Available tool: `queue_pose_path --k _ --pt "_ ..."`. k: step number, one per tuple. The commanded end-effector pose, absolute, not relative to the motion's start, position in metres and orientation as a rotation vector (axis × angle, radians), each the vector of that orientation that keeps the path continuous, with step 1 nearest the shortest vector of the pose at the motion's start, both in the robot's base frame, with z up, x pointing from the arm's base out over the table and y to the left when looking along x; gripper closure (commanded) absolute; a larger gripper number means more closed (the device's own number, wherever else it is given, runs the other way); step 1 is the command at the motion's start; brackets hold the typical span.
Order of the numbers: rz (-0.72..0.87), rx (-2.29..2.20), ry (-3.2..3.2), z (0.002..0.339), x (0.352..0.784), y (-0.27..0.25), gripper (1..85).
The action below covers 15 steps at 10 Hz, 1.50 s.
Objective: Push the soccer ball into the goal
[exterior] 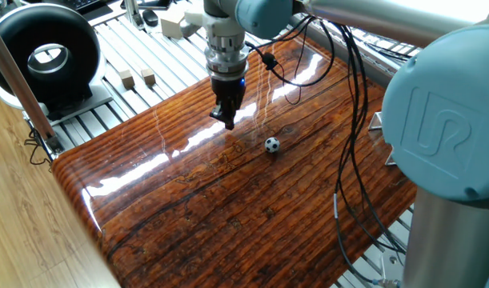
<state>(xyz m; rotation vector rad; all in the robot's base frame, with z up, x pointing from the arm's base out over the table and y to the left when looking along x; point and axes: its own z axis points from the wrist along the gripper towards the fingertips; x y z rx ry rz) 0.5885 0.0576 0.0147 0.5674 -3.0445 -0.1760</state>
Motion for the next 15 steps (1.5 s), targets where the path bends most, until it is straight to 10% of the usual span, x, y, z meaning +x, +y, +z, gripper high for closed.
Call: queue_pose_path --k 1,15 --pt "-0.168 0.533 -3.039 0.015 0.553 0.074 84.7" --pt "-0.103 0.334 -3.071 0.013 0.510 0.018 84.7"
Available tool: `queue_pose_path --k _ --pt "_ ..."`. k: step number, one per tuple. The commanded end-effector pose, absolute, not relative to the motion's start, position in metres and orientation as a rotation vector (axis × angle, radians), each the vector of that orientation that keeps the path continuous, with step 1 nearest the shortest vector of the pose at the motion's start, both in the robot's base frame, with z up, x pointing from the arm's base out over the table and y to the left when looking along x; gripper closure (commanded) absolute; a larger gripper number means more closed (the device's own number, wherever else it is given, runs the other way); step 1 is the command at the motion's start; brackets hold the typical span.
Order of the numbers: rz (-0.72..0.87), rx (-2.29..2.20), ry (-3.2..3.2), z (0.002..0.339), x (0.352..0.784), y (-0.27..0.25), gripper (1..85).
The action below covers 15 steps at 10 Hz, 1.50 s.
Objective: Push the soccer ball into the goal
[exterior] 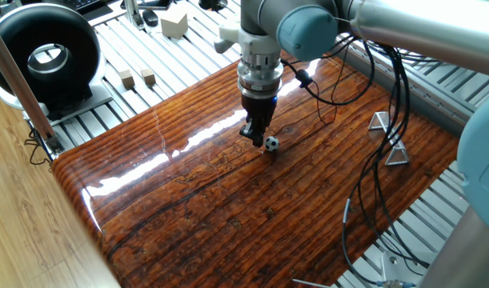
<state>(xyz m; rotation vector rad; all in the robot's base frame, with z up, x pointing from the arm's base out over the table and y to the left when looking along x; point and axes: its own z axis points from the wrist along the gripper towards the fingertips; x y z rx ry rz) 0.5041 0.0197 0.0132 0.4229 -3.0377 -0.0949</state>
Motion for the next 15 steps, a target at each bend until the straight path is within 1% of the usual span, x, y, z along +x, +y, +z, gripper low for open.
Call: queue_pose_path --k 1,3,5,8,11,12,13,15 --pt "-0.106 0.323 -3.077 0.013 0.511 0.019 84.7" --pt "-0.051 0.284 -3.063 0.012 0.507 0.009 84.7" --pt "0.015 0.239 -2.999 0.010 0.490 -0.009 84.7" --pt "0.060 0.223 -2.937 0.010 0.475 -0.024 84.7" --pt "0.020 0.144 -2.935 0.020 0.476 -0.008 84.7" --pt "-0.052 0.057 -2.921 0.021 0.472 0.006 84.7" --pt "-0.092 -0.007 -2.919 0.022 0.471 0.014 84.7" --pt "-0.085 -0.073 -2.895 0.020 0.460 0.009 84.7"
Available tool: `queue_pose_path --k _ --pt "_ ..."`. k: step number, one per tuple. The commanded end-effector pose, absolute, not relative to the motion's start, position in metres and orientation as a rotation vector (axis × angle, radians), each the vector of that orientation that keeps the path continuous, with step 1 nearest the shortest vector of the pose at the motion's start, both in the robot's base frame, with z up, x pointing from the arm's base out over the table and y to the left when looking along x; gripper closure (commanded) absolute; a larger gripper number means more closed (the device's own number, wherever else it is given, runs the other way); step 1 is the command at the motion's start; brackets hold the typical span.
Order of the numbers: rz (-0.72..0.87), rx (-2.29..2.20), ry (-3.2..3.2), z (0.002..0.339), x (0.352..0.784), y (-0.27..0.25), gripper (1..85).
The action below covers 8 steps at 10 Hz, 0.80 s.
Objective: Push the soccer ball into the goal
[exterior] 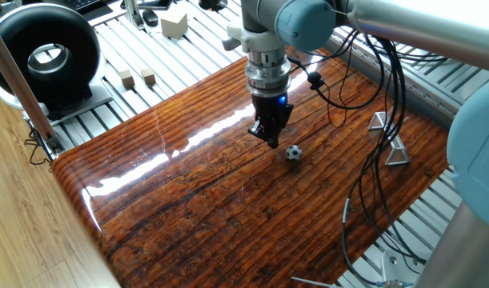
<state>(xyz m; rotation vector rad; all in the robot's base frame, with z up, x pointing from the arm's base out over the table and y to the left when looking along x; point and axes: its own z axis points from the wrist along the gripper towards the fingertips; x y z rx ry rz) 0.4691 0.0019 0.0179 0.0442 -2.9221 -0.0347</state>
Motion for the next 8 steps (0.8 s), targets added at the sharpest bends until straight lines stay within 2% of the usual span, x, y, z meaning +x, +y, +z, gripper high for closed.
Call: queue_pose_path --k 1,3,5,8 --pt "-0.048 -0.116 -2.863 0.020 0.450 0.001 84.7" --pt "0.034 -0.149 -2.858 0.020 0.449 -0.014 84.7" --pt "0.040 -0.114 -2.916 0.015 0.465 -0.018 84.7" --pt "-0.211 0.181 -3.025 0.012 0.494 0.021 84.7"
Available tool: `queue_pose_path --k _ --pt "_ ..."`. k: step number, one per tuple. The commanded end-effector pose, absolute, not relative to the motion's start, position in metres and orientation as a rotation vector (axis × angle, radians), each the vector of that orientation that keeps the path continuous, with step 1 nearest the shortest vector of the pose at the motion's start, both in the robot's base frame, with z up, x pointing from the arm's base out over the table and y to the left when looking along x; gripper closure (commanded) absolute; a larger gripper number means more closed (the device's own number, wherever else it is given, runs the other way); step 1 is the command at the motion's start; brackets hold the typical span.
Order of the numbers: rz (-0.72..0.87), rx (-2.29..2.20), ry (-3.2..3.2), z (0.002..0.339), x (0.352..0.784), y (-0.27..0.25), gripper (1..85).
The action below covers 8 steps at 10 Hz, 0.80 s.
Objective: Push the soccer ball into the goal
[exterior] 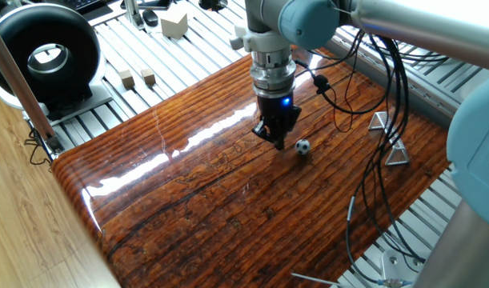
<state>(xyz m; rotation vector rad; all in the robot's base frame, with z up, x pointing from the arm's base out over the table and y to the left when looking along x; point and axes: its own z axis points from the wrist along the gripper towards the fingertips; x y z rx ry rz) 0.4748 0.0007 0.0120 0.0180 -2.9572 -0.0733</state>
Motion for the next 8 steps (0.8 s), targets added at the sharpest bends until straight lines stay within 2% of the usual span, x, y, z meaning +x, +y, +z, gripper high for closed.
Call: queue_pose_path --k 1,3,4,8 --pt "-0.271 0.288 -3.040 0.013 0.499 0.030 84.7" --pt "-0.076 0.333 -3.041 0.009 0.500 -0.003 84.7" --pt "-0.028 0.332 -3.032 0.009 0.499 -0.011 84.7" --pt "-0.058 0.377 -3.002 0.023 0.478 -0.026 84.7"
